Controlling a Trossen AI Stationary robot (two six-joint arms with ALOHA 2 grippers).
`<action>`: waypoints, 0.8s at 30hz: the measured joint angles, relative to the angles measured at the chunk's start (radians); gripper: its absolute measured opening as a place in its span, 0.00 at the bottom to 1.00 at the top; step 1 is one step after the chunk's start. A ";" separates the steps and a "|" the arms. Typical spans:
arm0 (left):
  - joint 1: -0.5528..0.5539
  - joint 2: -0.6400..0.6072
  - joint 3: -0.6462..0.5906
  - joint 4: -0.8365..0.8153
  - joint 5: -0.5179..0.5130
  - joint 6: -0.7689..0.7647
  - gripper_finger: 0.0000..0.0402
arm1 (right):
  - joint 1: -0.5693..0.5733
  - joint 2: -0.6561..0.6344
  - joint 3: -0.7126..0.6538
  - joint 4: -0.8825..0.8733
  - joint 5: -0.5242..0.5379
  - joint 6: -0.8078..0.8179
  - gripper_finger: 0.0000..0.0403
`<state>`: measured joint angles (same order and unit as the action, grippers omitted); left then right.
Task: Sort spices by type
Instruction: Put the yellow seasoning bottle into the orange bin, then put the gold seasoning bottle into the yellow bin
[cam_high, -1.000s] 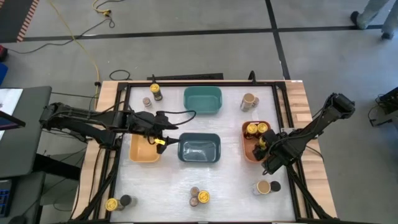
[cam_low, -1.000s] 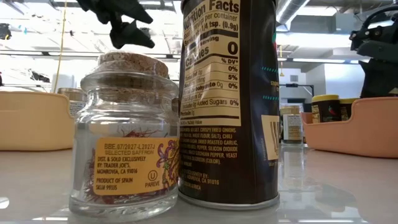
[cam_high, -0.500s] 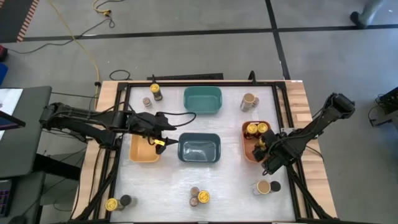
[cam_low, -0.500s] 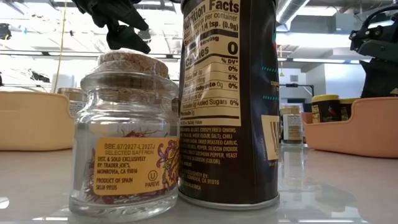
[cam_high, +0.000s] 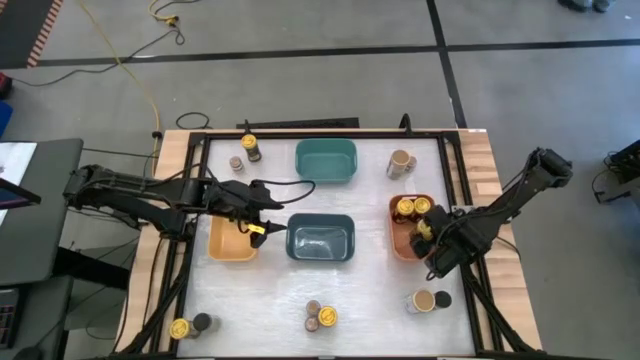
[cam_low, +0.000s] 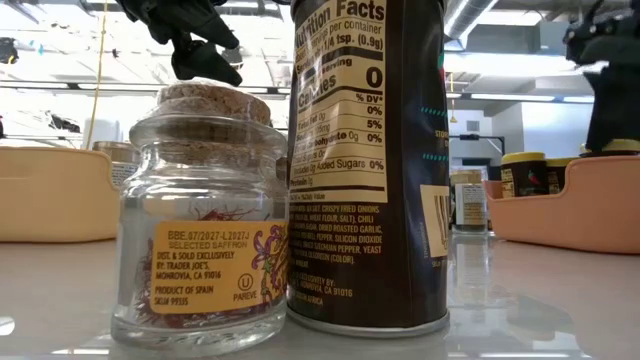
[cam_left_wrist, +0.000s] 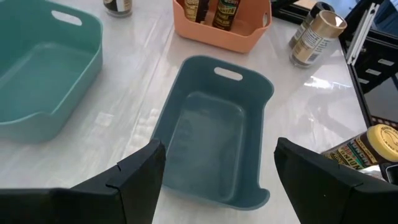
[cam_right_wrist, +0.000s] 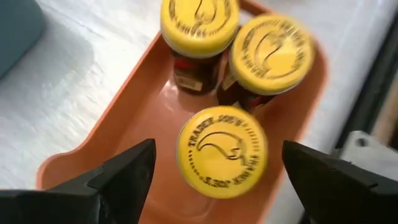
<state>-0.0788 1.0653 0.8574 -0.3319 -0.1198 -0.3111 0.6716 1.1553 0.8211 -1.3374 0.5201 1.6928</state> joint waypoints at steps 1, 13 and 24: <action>0.000 0.000 0.000 0.001 0.000 0.000 0.72 | 0.000 0.000 0.023 -0.029 0.000 0.001 0.93; 0.000 0.000 0.000 0.010 0.000 0.000 0.72 | -0.038 0.001 0.355 -0.221 0.000 0.087 0.93; 0.000 0.000 0.000 0.018 0.000 0.000 0.72 | -0.093 0.002 0.423 -0.190 0.000 0.088 0.93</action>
<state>-0.0788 1.0653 0.8574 -0.3138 -0.1196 -0.3111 0.5785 1.1572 1.2438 -1.5274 0.5205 1.7809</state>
